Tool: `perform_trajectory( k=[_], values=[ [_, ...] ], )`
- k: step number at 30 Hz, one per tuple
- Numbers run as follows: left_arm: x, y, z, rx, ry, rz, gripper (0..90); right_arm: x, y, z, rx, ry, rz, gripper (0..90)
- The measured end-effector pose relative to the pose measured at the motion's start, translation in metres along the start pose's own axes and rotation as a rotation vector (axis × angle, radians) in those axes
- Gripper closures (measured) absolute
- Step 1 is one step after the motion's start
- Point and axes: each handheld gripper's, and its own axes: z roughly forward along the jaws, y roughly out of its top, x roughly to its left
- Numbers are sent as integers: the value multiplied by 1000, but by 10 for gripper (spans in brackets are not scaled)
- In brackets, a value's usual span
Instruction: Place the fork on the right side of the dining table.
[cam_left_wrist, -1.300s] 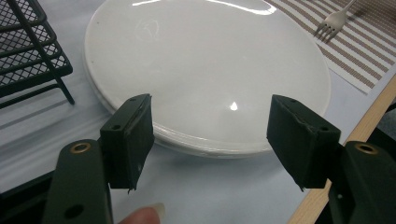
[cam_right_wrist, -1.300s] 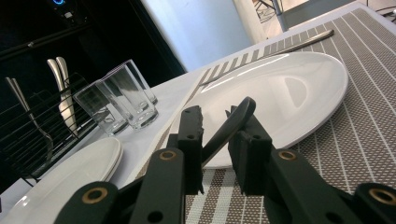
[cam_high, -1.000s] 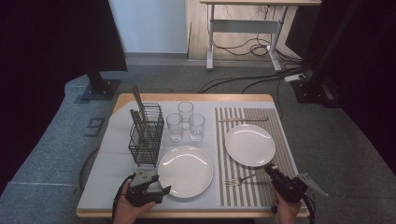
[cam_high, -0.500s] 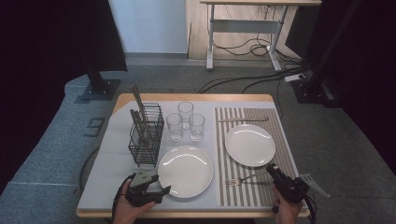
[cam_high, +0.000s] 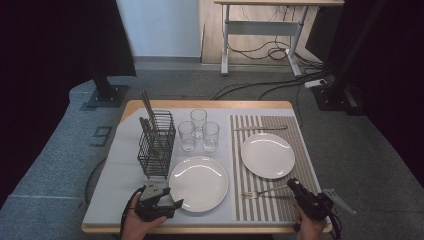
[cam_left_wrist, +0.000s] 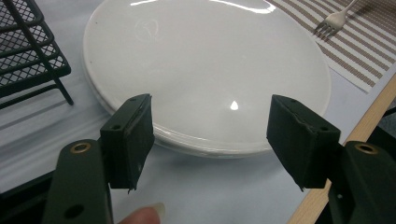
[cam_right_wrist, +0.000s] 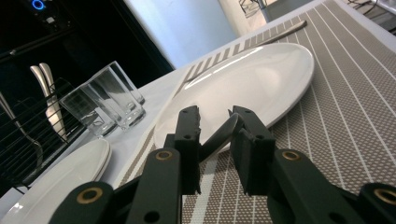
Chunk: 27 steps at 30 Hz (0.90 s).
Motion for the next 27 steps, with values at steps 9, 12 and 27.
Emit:
perform_trajectory(
  k=[9,12,27],
  values=[
    [0,0,0,0,0,0,319,-3,-2,2,36,-12,34,699],
    [0,0,0,1,1,1,319,-4,-3,1,40,-16,36,697],
    [0,0,0,1,-1,1,319,-6,-4,-2,58,-42,45,688]
  ],
)
